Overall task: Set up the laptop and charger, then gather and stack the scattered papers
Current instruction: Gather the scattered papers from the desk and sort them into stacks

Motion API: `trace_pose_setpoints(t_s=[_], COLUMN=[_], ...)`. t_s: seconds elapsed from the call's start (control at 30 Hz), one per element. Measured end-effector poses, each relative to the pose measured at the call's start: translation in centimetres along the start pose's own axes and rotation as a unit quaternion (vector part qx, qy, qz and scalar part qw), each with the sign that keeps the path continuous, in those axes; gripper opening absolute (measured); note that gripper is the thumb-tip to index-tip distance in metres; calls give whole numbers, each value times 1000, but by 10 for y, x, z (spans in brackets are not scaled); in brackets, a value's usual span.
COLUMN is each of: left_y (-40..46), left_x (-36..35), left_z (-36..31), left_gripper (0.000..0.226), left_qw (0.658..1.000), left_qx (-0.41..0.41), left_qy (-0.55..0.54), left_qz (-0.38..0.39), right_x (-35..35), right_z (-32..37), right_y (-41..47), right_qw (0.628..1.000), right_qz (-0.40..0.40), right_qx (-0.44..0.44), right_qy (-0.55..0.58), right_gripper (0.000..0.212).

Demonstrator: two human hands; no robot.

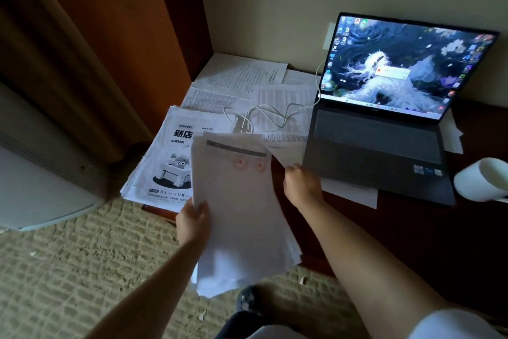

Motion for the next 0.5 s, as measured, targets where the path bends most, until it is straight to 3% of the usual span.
trace_pose_setpoints(t_s=[0.13,0.3,0.5], left_y=[24,63,114], left_x=[35,61,69], left_z=[-19,-33,-55], left_gripper=[16,26,27], left_qw=[996,980,972], left_qx=[-19,10,5], left_qy=[18,-75,-131], left_qz=[-87,-185,-197], right_x=[22,65,102], right_z=[33,73,100], right_y=[1,13,53], right_qw=[998,984,971], right_qz=[-6,-67,-95], right_qx=[49,105,83], right_qy=[48,127,201], right_gripper=[20,14,21])
Point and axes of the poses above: each hand's wrist, its own y-axis towards the middle knuckle, its own x-axis out of the back of the hand, z = x × y, the point moved 8 cm from there along y, towards the middle knuckle, and after that the axes turned 13 degrees about -x, right-handed, at the moved point
